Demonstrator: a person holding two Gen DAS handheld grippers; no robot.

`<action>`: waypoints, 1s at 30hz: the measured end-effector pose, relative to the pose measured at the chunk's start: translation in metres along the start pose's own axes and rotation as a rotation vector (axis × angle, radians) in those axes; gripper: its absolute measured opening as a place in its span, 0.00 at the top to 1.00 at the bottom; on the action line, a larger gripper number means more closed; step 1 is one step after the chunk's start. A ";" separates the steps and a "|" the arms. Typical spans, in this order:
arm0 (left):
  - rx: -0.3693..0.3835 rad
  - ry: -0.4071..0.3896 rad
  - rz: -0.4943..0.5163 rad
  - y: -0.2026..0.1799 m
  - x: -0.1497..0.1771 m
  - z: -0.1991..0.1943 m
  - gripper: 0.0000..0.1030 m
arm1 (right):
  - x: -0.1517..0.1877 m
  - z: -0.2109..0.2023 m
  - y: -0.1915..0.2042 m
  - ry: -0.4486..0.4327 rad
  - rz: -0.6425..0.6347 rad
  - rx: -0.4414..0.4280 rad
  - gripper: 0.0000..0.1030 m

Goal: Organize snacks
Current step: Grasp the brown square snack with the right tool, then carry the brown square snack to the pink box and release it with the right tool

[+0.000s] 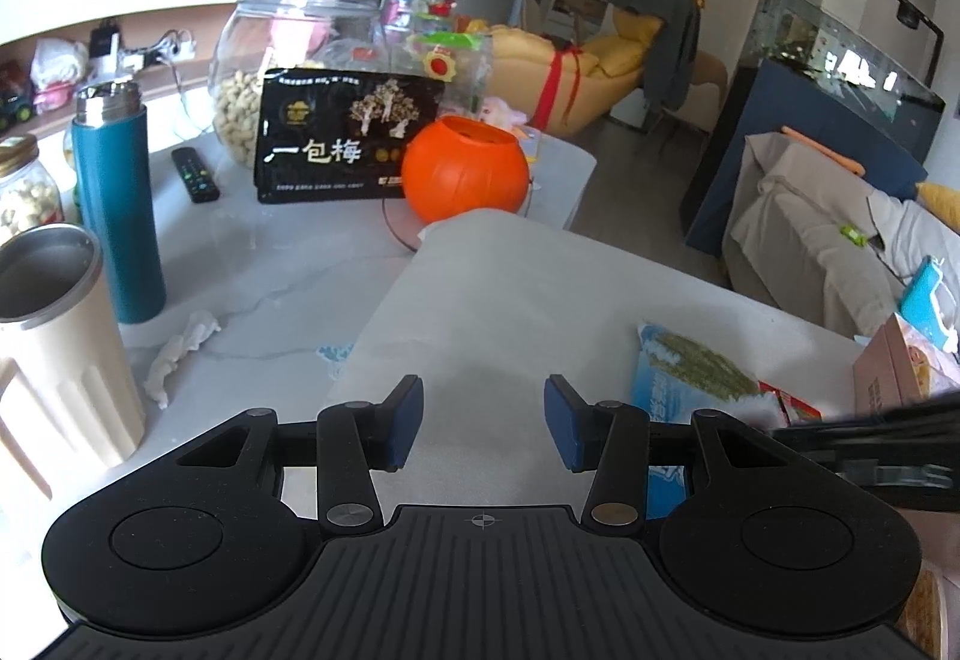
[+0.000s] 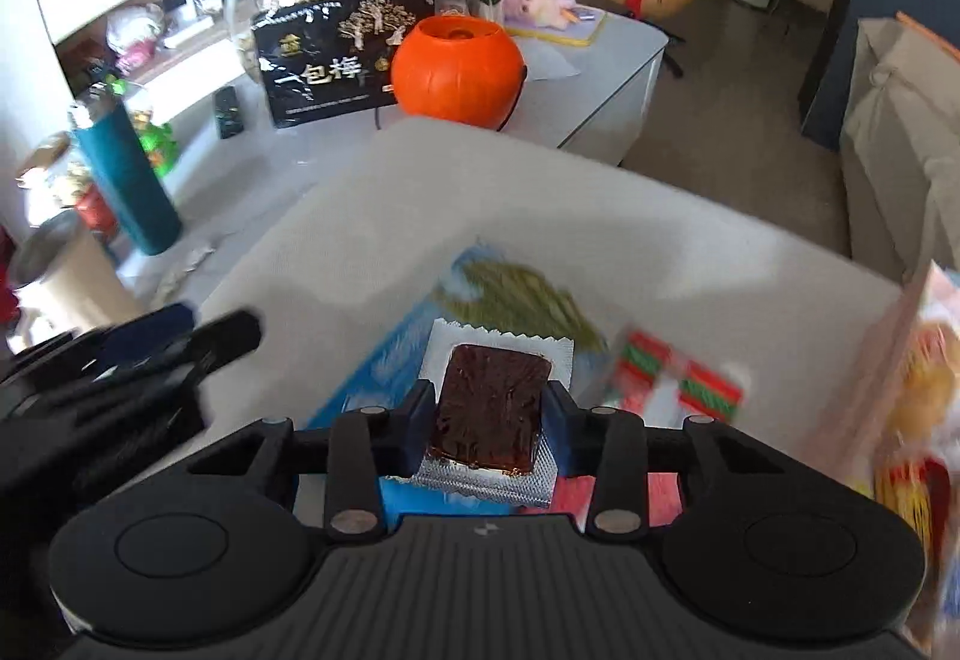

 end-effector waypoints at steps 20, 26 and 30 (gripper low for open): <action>-0.036 -0.027 0.038 -0.003 0.000 -0.002 0.52 | 0.030 -0.029 0.014 -0.038 -0.038 -0.078 0.68; -0.035 -0.017 -0.007 0.007 -0.002 -0.001 0.52 | 0.026 0.009 0.032 -0.018 -0.078 0.011 0.58; -0.029 -0.015 0.001 0.005 -0.002 -0.002 0.52 | 0.029 0.007 0.024 -0.017 -0.059 0.012 0.51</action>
Point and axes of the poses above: each gripper's, at about its wrist camera, not at the fingertips, and z roughly the way its jaws point, y to its left, x to its underside, the point moved 6 cm from there along z, roughly the way its jaws point, and after that the axes turned 1 degree about x, right-handed, at the moved point
